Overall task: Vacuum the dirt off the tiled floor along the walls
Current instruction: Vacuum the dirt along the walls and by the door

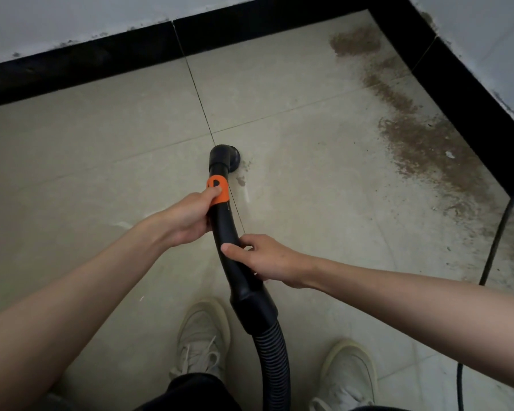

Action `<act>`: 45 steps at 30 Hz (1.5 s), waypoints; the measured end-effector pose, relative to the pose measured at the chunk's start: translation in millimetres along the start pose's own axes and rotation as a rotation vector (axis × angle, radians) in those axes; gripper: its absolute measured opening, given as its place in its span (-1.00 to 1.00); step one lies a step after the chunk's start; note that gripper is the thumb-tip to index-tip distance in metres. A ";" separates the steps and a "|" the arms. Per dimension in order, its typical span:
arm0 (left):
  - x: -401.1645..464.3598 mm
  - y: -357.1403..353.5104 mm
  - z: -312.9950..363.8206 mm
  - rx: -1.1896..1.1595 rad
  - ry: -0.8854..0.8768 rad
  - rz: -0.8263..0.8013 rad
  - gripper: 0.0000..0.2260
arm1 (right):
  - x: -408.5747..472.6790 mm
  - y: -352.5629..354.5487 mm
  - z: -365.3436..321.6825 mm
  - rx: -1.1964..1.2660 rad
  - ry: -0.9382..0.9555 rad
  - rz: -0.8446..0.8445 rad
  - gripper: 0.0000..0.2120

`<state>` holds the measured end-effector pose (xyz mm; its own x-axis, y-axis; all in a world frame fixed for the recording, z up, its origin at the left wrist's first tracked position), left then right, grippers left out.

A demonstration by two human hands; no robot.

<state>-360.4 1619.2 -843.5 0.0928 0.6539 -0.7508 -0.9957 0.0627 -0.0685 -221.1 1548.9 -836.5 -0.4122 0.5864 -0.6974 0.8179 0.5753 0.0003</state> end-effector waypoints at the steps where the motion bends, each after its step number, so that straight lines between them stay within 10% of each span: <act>1: 0.5 -1.7 0.7 0.005 -0.014 0.005 -0.77 | 0.2 0.6 -0.7 -0.020 0.007 0.016 -0.68; 11: -2.9 -16.1 10.7 0.076 -0.020 0.001 -0.77 | 0.5 10.5 -6.7 -0.010 -0.031 -0.019 -0.68; 27: -24.4 -27.8 4.5 0.288 0.115 -0.101 -0.82 | -17.8 23.7 -1.2 0.111 -0.328 -0.524 -0.68; 45: -22.0 -46.1 -8.5 0.313 0.099 -0.156 -0.82 | -26.3 29.6 24.7 0.063 -0.228 -0.403 -0.80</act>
<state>-316.5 1595.5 -829.4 0.2276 0.5428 -0.8084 -0.9192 0.3937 0.0056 -176.1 1536.5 -835.8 -0.6093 0.1785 -0.7726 0.6361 0.6917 -0.3419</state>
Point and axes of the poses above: each hand's wrist, its own x-axis towards the middle knuckle, its own y-axis out of the back of the hand, z = x × y, the point moved 2 cm from there along x, towards the middle knuckle, and after that the axes turned 2 degrees about -y, right-handed, at the moved point
